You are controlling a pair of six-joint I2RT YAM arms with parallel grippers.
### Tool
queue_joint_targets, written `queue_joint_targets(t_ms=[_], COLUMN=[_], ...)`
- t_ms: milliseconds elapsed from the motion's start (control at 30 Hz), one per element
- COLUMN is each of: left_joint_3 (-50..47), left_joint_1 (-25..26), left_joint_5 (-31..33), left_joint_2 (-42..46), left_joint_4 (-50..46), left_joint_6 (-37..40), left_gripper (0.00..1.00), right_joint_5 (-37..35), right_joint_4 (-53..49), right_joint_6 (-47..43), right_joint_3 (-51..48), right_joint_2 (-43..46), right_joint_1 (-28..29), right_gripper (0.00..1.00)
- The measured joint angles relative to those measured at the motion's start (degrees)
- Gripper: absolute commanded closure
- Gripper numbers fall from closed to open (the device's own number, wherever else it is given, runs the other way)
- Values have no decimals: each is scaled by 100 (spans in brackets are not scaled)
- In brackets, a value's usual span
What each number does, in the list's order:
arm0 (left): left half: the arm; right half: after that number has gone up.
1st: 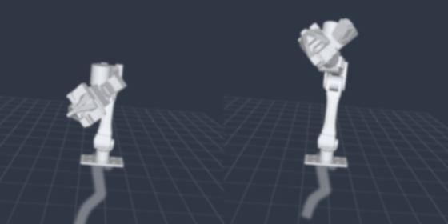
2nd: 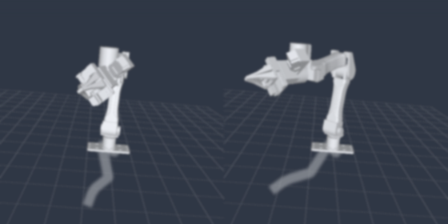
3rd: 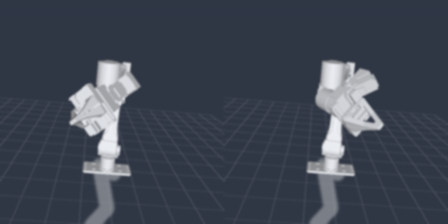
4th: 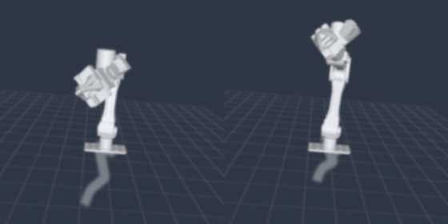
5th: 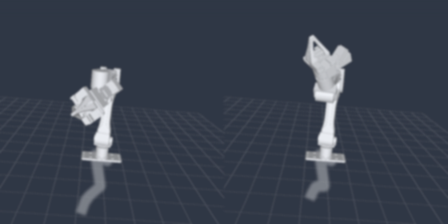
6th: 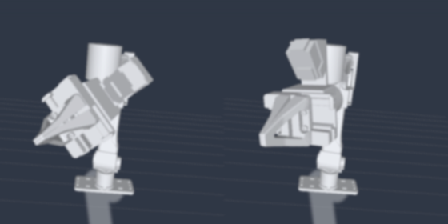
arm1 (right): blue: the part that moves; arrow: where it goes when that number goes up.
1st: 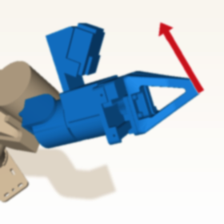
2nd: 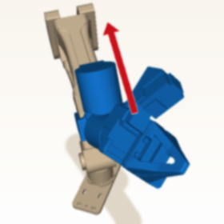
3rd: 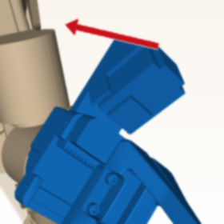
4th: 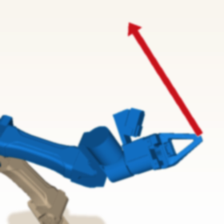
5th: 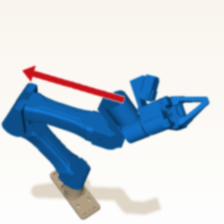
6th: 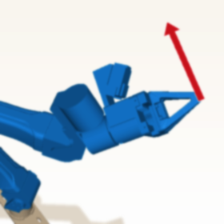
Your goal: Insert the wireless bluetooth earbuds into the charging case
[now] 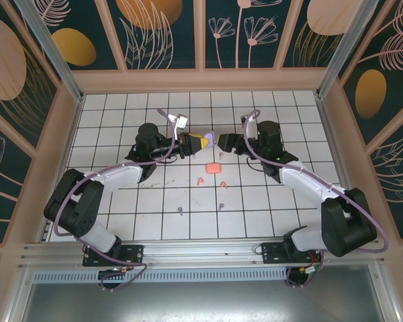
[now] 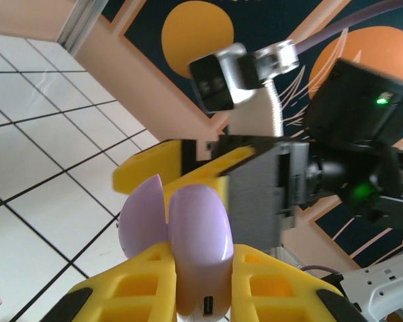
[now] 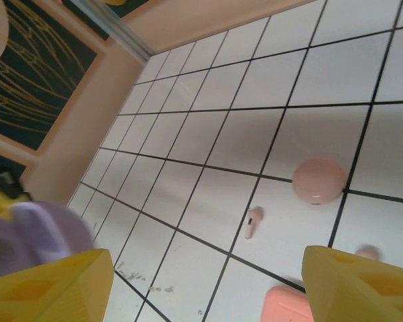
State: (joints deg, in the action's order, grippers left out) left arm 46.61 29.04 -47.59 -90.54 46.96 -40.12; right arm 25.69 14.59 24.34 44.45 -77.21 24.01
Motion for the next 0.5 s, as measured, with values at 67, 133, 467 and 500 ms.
queue_joint_targets(t_ms=[67,133,467,500], left_joint_3=[0,0,-22,-22], left_joint_1=[0,0,7,13], left_joint_5=[0,0,-85,-120], left_joint_2=[42,48,50,50], left_joint_4=[44,70,258,328], left_joint_6=[-2,-4,-168,-212], left_gripper=[100,100,100,100], right_joint_5=[-13,-7,940,1047], right_joint_4=[-22,-55,-52,-39], right_joint_6=[4,2,52,76], right_joint_3=[-33,-83,-293,-271], right_joint_2=[4,68,905,885], right_joint_1=[-35,-59,-105,-105], right_gripper=[26,26,31,33])
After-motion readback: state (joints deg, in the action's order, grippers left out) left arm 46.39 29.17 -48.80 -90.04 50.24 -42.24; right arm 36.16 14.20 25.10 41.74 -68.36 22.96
